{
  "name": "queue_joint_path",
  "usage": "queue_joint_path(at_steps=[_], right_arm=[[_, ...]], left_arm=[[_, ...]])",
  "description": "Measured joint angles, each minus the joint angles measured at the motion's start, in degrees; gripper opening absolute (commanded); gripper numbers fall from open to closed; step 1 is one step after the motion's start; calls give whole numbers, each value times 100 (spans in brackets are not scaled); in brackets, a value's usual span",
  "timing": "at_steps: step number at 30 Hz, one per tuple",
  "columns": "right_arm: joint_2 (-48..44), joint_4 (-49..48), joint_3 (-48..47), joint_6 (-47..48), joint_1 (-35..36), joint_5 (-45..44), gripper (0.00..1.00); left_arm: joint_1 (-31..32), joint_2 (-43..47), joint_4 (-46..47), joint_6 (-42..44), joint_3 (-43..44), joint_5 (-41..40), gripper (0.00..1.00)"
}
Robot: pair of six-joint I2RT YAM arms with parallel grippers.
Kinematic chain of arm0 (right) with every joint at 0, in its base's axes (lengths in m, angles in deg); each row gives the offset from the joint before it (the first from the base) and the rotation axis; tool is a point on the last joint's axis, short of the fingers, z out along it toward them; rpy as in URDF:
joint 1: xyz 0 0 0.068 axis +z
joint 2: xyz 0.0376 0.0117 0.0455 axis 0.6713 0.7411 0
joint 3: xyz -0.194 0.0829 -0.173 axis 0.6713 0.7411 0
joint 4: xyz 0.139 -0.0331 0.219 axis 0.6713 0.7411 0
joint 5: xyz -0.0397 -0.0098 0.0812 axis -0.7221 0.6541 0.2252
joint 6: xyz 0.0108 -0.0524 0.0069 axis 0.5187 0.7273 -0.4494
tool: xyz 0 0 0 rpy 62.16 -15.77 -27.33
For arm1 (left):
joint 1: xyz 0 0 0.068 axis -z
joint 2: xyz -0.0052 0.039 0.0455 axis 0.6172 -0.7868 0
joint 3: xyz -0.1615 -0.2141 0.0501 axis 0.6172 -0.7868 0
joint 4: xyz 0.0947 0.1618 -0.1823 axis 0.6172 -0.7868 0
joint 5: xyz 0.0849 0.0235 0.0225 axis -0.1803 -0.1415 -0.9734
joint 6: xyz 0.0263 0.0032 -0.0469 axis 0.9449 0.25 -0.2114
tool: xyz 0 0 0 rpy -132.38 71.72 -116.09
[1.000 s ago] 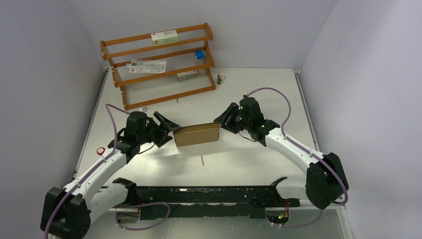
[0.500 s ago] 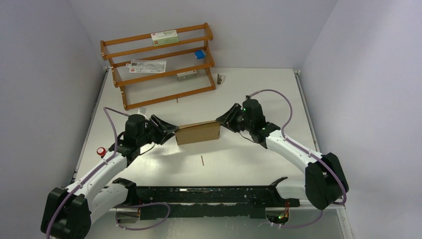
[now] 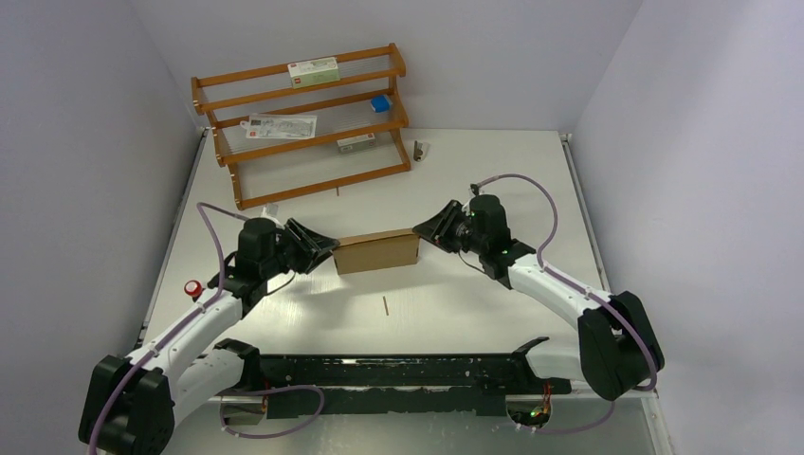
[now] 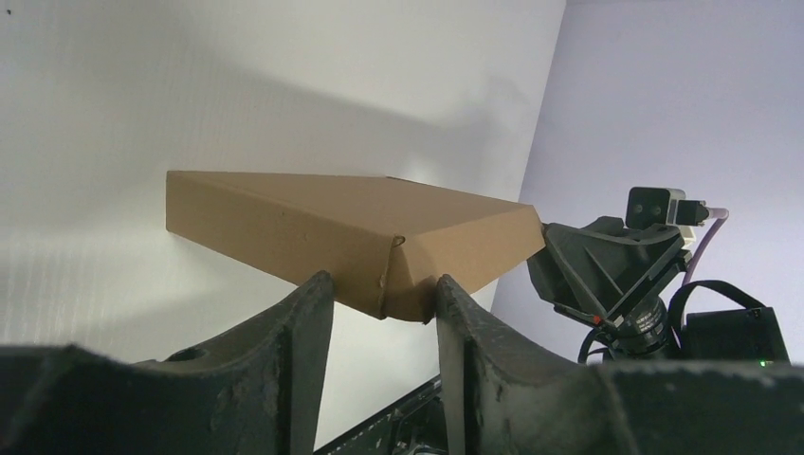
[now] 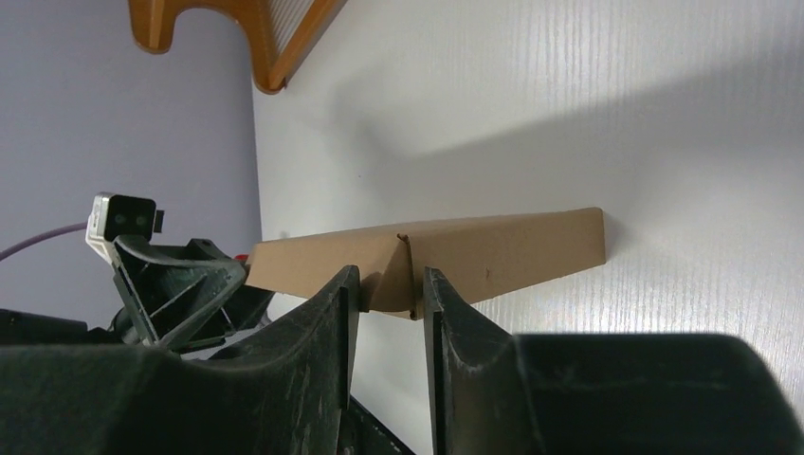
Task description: Fold the paper box
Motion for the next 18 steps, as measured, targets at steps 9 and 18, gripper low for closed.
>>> queue_joint_path(at_steps=[9,18], right_arm=[[92,-393,144,232,-149,367,25],[444,-802,122,625,-411,966,19]], left_arm=[[-142,-37,114,256,-4,28,33],[-264,-232,177,782,59,127,30]])
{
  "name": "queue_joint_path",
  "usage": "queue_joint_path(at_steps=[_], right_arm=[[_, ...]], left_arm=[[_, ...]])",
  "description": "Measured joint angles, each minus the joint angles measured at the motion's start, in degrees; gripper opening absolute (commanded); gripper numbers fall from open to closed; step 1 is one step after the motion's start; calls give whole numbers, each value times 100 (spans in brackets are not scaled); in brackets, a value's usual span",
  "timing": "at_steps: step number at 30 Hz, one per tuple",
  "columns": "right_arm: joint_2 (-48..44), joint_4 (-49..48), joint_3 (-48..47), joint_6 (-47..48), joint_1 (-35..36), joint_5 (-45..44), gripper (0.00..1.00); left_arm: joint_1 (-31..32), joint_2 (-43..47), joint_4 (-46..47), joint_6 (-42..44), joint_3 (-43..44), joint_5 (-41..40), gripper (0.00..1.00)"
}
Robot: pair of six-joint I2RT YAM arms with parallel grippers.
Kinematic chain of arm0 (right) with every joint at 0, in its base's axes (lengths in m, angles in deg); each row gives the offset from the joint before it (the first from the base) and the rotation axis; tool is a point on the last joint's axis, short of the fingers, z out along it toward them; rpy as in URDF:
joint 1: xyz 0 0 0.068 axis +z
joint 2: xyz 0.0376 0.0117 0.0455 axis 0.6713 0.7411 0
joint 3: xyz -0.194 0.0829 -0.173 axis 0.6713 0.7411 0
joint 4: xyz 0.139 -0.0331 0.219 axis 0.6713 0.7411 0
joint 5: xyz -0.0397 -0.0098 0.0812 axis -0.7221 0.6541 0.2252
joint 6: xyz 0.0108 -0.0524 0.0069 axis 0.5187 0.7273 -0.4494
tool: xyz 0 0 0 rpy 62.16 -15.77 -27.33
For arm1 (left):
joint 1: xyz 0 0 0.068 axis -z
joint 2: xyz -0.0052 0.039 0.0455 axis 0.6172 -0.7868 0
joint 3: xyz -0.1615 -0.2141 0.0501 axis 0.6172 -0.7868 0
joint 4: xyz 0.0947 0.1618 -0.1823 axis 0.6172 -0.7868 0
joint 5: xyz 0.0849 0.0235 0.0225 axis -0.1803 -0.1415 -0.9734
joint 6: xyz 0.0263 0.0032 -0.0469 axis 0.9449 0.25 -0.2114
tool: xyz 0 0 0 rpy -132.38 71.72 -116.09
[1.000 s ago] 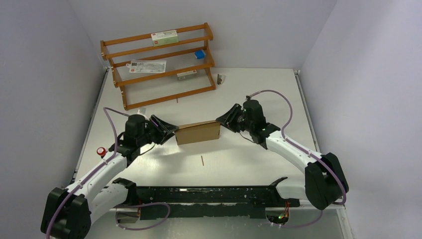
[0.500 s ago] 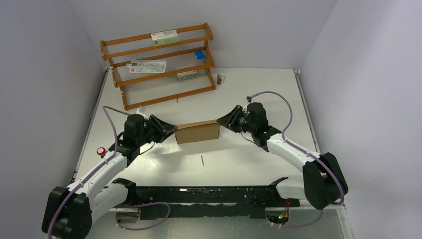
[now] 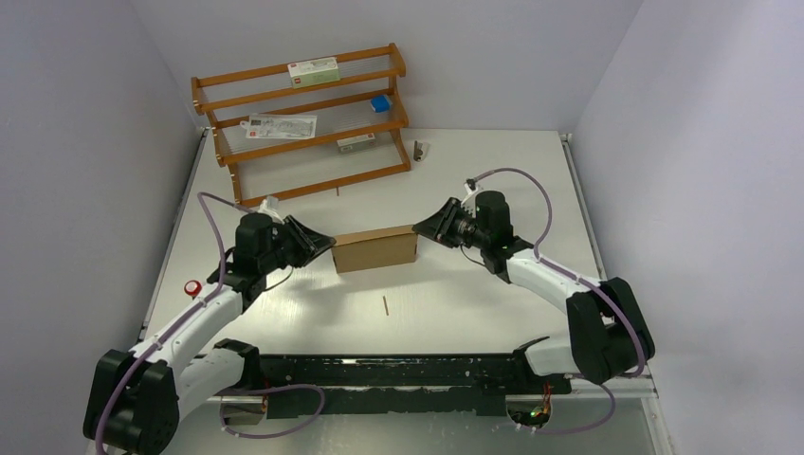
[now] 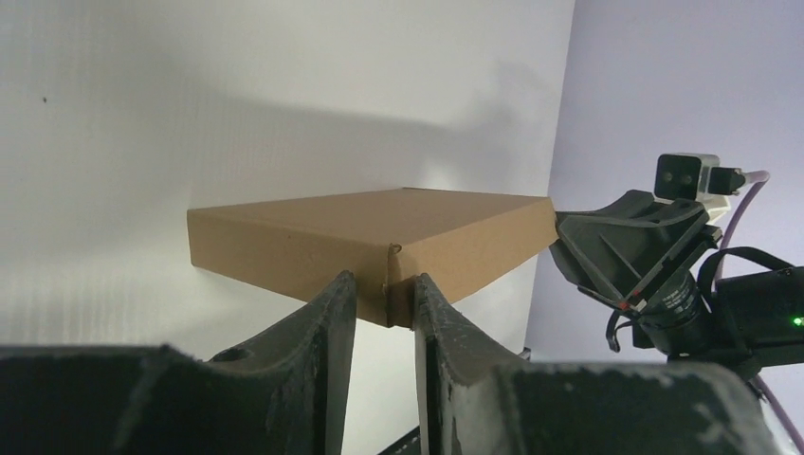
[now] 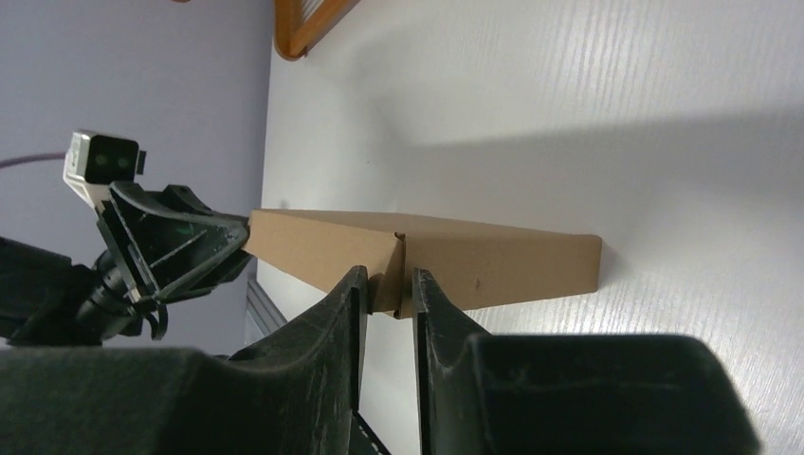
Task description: Fold the paper box
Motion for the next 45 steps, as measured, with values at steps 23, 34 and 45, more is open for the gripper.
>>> queue_joint_path(at_steps=[23,34,45], right_arm=[[640,-424,-267,1550,-195,496,0],[442,-160,-205,1731,-173,514,0],[304,538,-503,1530,-197,682,18]], left_arm=[[-72,-966,-52,2028,855,-48,19],[-153,-966,-155,2785,905,382,16],[-232,-1032,-98,2876,883,763,9]])
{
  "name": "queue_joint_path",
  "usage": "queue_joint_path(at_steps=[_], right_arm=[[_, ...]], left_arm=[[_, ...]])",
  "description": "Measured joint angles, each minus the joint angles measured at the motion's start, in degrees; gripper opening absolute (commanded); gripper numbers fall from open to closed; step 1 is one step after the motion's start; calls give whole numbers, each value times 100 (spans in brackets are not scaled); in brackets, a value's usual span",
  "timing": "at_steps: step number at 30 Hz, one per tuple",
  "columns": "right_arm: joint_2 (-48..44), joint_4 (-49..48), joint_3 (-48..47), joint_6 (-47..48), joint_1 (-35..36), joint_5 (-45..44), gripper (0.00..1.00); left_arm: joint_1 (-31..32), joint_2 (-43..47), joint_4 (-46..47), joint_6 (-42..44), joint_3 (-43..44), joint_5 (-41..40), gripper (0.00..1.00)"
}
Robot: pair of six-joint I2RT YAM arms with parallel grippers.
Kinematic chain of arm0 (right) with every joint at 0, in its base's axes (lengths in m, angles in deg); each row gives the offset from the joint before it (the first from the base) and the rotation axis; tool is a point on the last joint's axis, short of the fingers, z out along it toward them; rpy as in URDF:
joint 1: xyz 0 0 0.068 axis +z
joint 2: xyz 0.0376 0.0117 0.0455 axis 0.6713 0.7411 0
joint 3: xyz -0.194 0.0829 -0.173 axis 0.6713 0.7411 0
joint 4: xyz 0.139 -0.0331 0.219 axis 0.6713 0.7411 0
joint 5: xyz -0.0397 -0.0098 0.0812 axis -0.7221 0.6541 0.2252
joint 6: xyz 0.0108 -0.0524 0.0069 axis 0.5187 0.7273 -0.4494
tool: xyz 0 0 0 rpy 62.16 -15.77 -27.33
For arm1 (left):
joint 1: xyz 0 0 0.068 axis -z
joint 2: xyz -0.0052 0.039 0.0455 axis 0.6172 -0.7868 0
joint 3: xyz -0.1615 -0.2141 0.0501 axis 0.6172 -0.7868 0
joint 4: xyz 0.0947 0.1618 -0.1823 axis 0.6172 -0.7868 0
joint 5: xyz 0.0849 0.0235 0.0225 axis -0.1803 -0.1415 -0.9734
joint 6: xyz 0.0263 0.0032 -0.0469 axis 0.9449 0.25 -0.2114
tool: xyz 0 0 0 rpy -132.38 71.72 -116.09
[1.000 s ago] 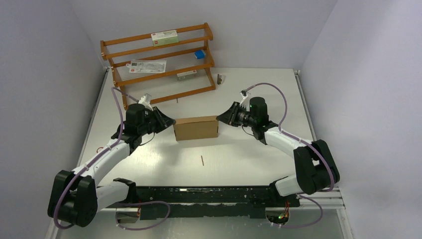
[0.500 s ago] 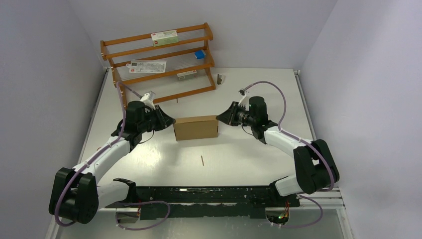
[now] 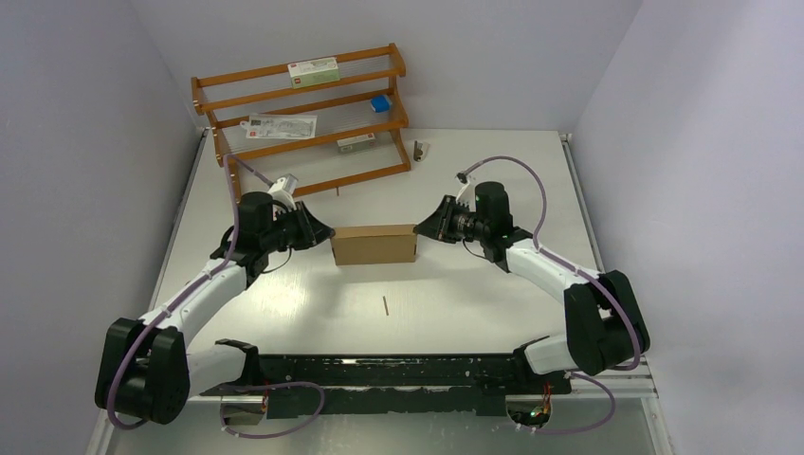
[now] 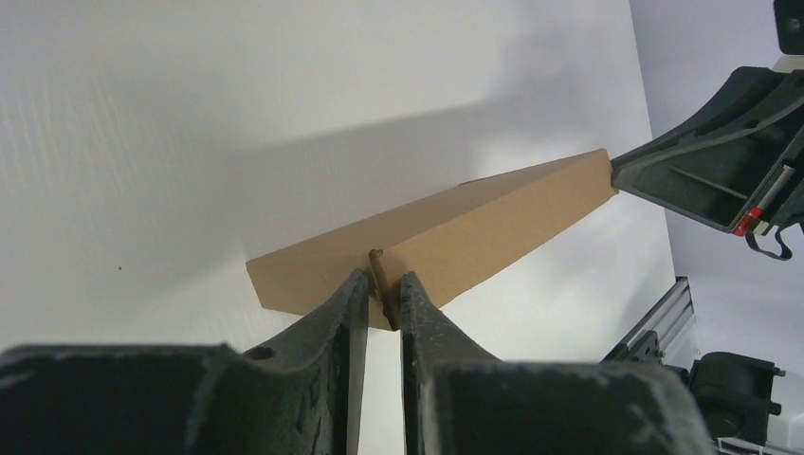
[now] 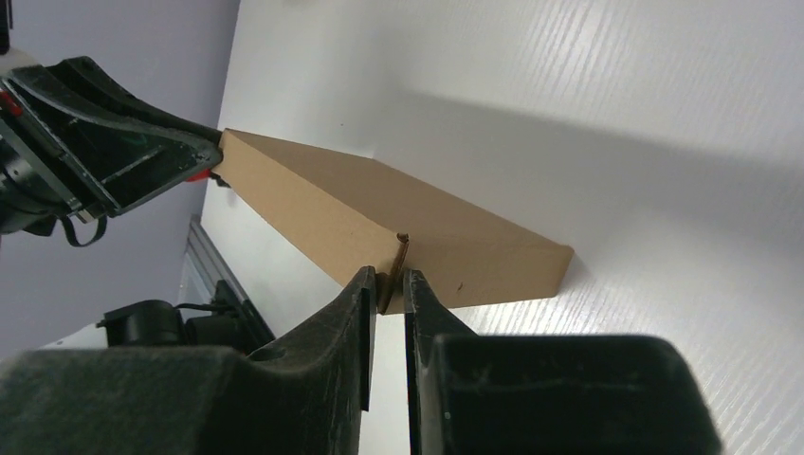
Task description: Fold the paper box
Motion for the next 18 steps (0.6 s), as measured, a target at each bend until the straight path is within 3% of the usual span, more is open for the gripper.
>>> queue_joint_path(at_steps=[4,12,18], right_arm=[[33,55,-22,-256,-24,72,18],[98,-601,385,-470,-164,297,0],[109,-817,525,-439,-190,330,0]], left_arm=[[-50,-2,105,0,-63,122,5],[-343,-98,352,-284,-254,540,5],[-540,-306,667,-614,-354,927,5]])
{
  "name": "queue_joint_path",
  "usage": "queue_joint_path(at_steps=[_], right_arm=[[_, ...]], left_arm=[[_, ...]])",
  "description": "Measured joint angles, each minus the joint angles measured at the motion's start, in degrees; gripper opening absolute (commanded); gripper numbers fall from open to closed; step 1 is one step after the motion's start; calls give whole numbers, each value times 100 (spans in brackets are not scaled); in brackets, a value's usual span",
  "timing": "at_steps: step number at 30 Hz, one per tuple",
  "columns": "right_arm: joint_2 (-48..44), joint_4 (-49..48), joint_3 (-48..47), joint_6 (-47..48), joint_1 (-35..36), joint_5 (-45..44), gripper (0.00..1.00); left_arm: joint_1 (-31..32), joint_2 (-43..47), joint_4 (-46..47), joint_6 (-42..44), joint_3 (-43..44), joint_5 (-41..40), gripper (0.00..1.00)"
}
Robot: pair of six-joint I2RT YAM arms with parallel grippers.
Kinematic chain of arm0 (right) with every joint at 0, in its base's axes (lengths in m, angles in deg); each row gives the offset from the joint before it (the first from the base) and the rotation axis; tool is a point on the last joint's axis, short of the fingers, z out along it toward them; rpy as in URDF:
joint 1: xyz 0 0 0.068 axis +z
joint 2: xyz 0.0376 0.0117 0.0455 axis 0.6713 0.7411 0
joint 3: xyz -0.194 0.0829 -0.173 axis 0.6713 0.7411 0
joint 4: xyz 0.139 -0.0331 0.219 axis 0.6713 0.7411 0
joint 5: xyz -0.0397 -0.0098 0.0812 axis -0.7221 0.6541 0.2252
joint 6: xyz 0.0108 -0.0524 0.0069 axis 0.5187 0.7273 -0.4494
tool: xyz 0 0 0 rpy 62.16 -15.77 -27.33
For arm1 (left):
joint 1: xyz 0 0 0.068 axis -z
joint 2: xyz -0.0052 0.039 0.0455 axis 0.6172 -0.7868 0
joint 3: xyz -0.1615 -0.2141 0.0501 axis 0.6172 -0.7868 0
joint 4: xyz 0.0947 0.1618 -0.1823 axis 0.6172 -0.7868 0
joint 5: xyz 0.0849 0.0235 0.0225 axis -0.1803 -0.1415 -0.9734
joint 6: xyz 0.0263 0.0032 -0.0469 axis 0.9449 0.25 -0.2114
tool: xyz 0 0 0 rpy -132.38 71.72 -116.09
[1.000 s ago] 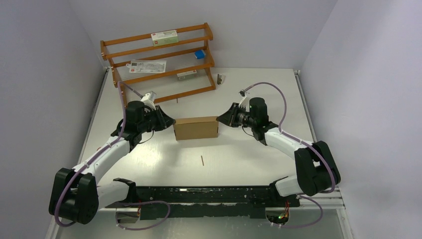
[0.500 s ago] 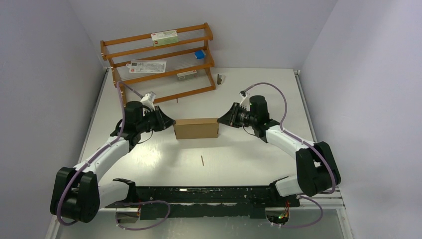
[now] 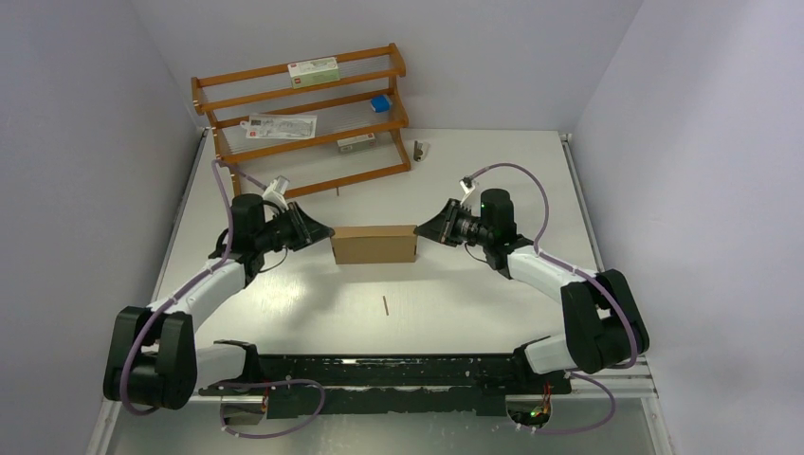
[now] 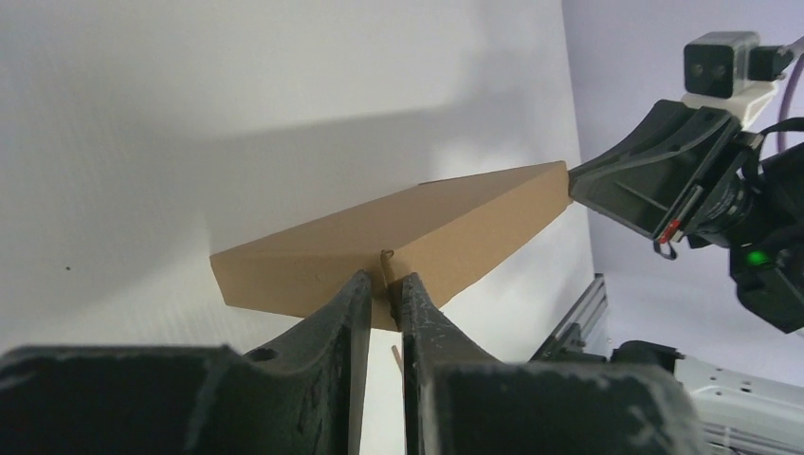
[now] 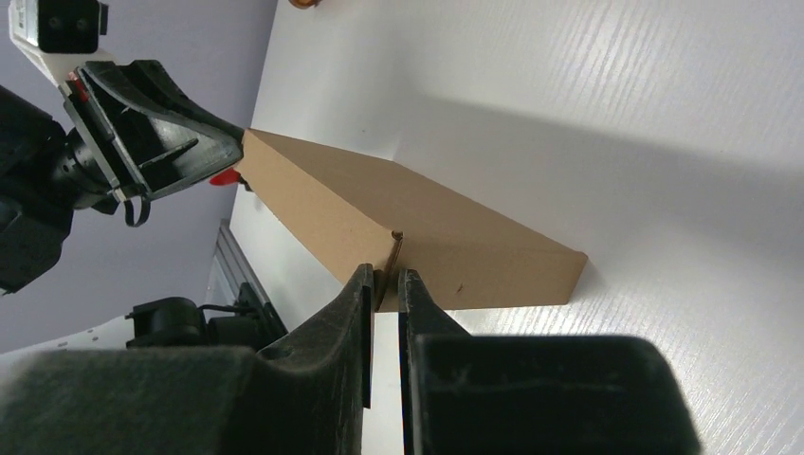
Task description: Fold the paper box
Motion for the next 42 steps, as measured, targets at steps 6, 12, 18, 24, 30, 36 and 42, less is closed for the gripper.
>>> queue_joint_path(at_steps=[6,12,18,24,30,36,42], right_arm=[[-138,13,72,39,0,4,0],[-560,326,225,-85,46,70,0],[-540,358,223,-310,20,210,2],[-273,730,-232,-210,4,146,11],[133,1023,-754,-96,-15,129,18],[446,1362,-1222,20,-17,61,27],[562,1626,-1419,79,-17,9,36]], left_arm=[[-190,-170,507,-352,-199,378,5],[-415,-39,1029,-850,-660,820,5],[-483,-13,1161,-1021,-765,968,8],[-483,199,883,-1014,-730,966,14],[-490,-2,337,-796,-293,933,18],[-511,-367,-22,-603,212,857,24],[-511,-367,-516,-411,442,695,41]])
